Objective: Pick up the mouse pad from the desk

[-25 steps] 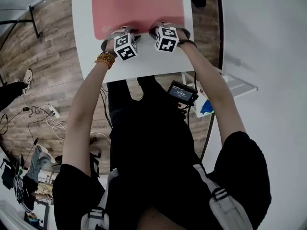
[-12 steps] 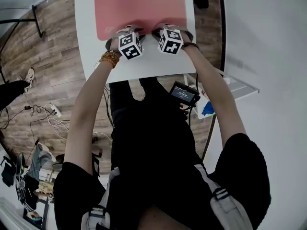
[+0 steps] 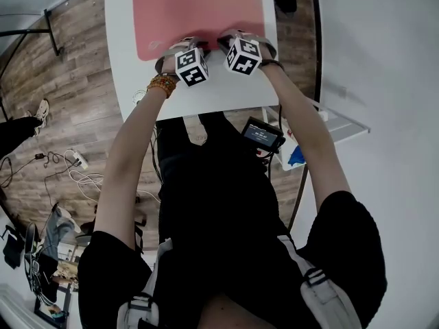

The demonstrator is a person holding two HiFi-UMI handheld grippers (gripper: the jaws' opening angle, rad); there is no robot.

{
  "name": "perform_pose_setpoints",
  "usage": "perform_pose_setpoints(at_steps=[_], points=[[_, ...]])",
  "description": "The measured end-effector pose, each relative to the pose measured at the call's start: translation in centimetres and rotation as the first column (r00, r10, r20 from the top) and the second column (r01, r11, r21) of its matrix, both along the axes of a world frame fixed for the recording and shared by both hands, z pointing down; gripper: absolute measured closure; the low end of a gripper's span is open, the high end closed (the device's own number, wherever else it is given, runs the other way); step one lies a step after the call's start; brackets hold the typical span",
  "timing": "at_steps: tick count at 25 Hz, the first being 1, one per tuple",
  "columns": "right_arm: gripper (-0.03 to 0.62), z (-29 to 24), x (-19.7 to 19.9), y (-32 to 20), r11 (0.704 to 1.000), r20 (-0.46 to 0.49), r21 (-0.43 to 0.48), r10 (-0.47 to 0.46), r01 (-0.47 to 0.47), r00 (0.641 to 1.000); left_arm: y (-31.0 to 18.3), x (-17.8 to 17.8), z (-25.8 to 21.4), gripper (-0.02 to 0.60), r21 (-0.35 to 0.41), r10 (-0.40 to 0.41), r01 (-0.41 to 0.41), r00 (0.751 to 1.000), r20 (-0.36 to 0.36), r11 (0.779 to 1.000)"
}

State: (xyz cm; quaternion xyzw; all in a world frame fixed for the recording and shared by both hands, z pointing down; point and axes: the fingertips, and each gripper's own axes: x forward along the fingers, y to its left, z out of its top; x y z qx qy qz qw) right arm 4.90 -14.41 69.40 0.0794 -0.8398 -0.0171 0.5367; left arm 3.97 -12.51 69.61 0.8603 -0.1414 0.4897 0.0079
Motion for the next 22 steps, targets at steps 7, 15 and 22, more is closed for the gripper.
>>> perform_pose_setpoints(at_steps=[7,15,22], points=[[0.527,-2.0,-0.6,1.0,0.993,0.067,-0.063,-0.091,0.095,0.994,0.4,0.0,-0.5,0.454,0.047,0.063,-0.063,0.998,0.012,0.997],[0.459,0.4,-1.9,2.8,0.981,0.021,-0.037,-0.192,0.193,0.981,-0.2,-0.2,-1.5,0.445,0.103,0.06,-0.059,0.998,-0.008,0.993],[0.526,0.1,-2.1,2.1,0.98,0.004,0.014,-0.198,0.198,0.98,-1.0,-0.3,-2.7,0.442,0.124,0.041,-0.036,0.999,-0.035,0.992]])
